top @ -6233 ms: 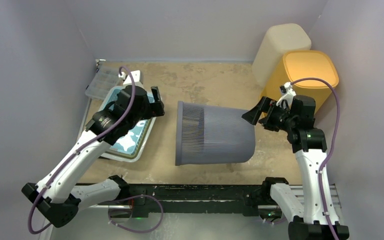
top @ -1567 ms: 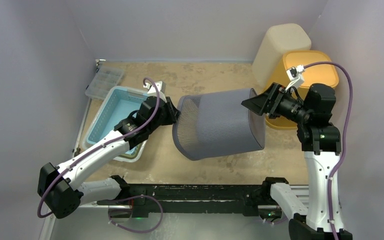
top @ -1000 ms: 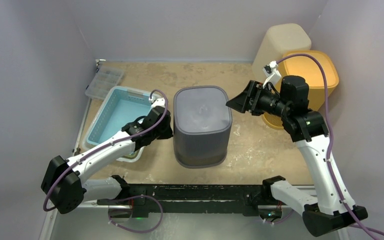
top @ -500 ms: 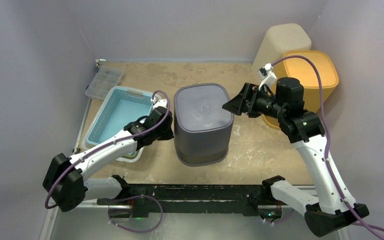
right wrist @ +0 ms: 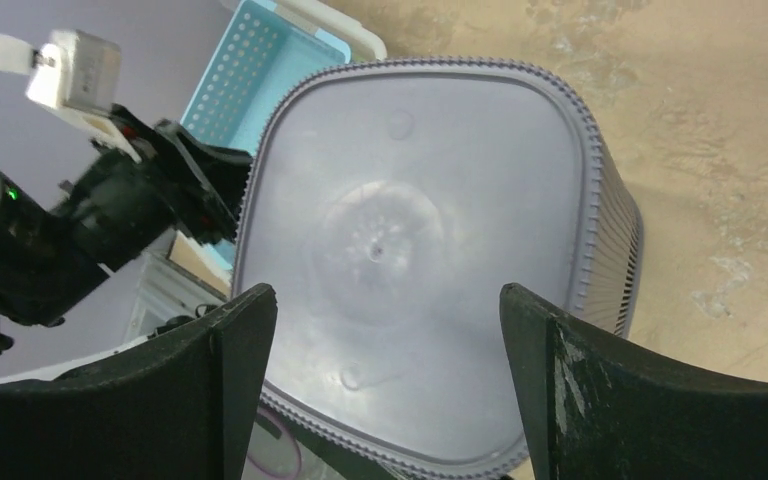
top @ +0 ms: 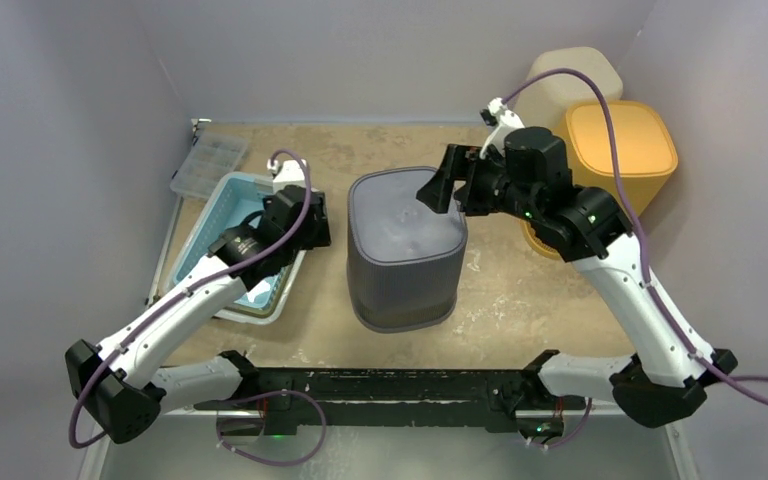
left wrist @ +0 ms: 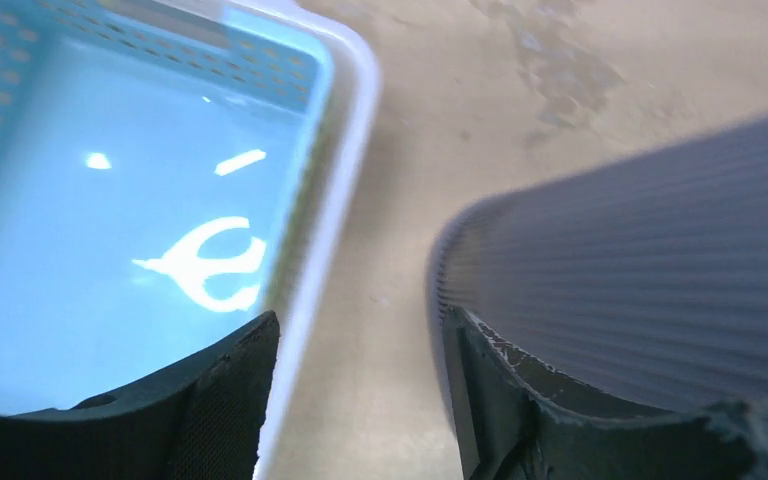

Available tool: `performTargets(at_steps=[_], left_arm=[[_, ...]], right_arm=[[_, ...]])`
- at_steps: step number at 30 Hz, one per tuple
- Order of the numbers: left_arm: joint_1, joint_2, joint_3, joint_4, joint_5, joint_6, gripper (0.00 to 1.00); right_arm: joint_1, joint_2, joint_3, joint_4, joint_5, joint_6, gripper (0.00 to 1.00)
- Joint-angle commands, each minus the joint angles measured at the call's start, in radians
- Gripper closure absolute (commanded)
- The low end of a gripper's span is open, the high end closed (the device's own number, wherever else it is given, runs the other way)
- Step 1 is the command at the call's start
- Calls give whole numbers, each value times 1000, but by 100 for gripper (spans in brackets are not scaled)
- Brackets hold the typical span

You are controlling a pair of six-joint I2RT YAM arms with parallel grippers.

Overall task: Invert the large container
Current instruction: Turn the container upside down at the center of the board.

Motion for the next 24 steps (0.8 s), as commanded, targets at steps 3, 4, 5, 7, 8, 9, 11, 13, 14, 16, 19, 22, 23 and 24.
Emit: performTargets(at_steps=[3,4,5,7,8,9,11,13,14,16,19,22,23,24], left_arm=[[277,-28,19,7,29,171,37],[322,-33,12,25,53,188,36],[368,-34,10,36,77,202,35],[442,-30,8,55,116,224,34],[478,-28,-2,72,117,229,33],[492,-28,-19,92,116,229,33],[525,-29,-52,122,104,213,32],[528,-44,-106,167,92,196,31],[528,-61,-136,190,81,187,31],[528,-93,-199,227,67,183,30],[527,-126,-202,250,41,201,29],[528,-150,-204,266,29,209,28],[527,-157,-208,273,31,210,28],[528,-163,-212,276,33,212,28]], right_arm=[[223,189,259,-234,456,34,13],[253,228,307,-272,512,45,12],[282,263,355,-308,561,55,12],[335,336,451,-381,645,81,11],[375,367,488,-397,674,77,10],[390,389,509,-396,688,77,10],[425,423,548,-395,707,89,9],[461,455,584,-394,732,88,8],[470,472,604,-395,739,83,8],[483,503,633,-394,740,74,8],[497,550,661,-393,762,59,7],[501,591,692,-394,810,55,6],[503,604,700,-391,826,53,6],[502,616,706,-388,835,50,5]])
